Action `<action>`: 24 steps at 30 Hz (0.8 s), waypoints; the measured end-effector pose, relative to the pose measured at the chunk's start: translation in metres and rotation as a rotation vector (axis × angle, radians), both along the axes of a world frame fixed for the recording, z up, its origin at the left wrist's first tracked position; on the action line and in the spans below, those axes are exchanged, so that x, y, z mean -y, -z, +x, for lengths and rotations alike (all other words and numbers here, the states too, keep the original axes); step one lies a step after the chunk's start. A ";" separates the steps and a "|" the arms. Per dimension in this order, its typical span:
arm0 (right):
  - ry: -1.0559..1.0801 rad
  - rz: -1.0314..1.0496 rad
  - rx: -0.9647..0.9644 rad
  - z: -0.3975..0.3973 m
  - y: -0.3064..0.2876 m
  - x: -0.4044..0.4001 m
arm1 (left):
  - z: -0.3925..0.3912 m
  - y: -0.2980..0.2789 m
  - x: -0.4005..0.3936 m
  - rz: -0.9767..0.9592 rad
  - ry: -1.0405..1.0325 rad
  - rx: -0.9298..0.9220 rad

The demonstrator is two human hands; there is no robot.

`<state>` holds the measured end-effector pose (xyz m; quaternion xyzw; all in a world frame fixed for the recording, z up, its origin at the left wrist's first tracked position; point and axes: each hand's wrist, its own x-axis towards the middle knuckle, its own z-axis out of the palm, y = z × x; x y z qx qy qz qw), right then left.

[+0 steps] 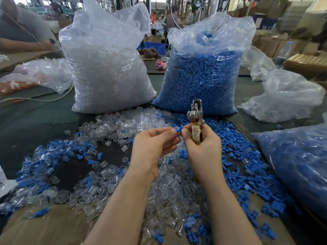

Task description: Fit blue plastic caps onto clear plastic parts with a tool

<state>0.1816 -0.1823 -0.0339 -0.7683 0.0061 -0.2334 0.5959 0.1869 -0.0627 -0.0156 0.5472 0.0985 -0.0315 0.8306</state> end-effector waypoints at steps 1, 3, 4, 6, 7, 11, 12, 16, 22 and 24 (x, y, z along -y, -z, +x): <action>0.016 -0.013 0.001 0.000 0.000 -0.001 | 0.000 0.000 0.001 -0.002 -0.002 0.001; 0.039 -0.035 0.001 -0.001 0.001 -0.001 | 0.000 0.000 0.001 -0.006 -0.008 0.005; 0.046 -0.042 0.003 -0.001 0.001 -0.002 | -0.001 0.000 0.002 -0.011 -0.012 0.010; 0.060 -0.047 0.011 -0.001 0.001 -0.002 | -0.002 -0.001 0.002 -0.019 -0.023 0.029; 0.064 -0.045 0.018 -0.002 0.002 -0.002 | -0.002 -0.001 0.003 -0.017 -0.030 0.045; 0.089 0.024 0.061 -0.001 0.001 -0.004 | -0.005 -0.003 0.008 0.041 -0.062 0.124; 0.100 0.050 0.073 -0.001 0.001 -0.004 | -0.006 -0.003 0.010 0.060 -0.064 0.145; 0.119 0.078 0.088 -0.001 0.001 -0.002 | -0.008 -0.003 0.016 0.093 -0.057 0.191; 0.112 0.065 0.077 -0.001 0.002 -0.002 | -0.007 -0.002 0.017 0.123 -0.060 0.229; 0.101 0.063 0.070 -0.001 0.001 -0.002 | -0.008 -0.002 0.017 0.151 -0.068 0.254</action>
